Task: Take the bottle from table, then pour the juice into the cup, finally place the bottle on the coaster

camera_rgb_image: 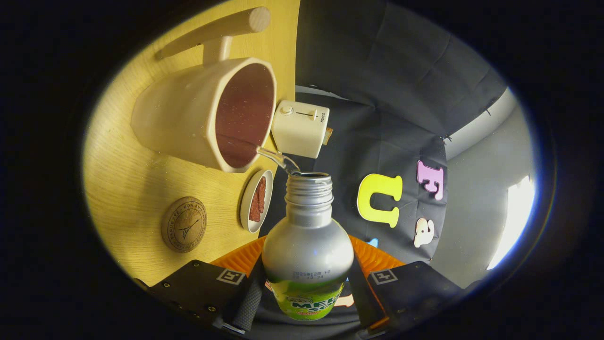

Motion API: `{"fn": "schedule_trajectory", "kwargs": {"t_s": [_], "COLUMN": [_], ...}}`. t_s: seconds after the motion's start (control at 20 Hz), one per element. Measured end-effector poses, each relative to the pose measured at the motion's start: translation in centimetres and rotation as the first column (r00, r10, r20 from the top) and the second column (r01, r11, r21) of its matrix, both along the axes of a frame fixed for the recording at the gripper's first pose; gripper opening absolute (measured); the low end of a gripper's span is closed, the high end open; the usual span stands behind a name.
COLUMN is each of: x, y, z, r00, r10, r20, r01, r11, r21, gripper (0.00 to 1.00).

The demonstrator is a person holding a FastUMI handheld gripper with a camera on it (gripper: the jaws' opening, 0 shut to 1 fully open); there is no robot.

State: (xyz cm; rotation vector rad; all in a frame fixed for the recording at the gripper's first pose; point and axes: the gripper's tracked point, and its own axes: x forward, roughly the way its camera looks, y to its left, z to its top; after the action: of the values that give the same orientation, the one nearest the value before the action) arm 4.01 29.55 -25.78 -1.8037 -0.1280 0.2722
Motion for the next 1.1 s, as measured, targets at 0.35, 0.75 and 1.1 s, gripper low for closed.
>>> {"fn": "schedule_trajectory", "kwargs": {"t_s": [0.35,0.75,1.1], "x": [0.1,-0.1,0.1], "y": [0.0,0.3,0.3], "z": [0.5,1.0,1.6], "r00": [1.0,0.997,0.993], "r10": [0.01,0.026,0.043], "r20": [0.022,0.075,0.113], "r01": [-0.009,-0.021,-0.029], "r11": [1.0,0.997,0.992], "r21": [-0.026,-0.071,-0.125], "gripper": [0.81,0.81,0.81]}}
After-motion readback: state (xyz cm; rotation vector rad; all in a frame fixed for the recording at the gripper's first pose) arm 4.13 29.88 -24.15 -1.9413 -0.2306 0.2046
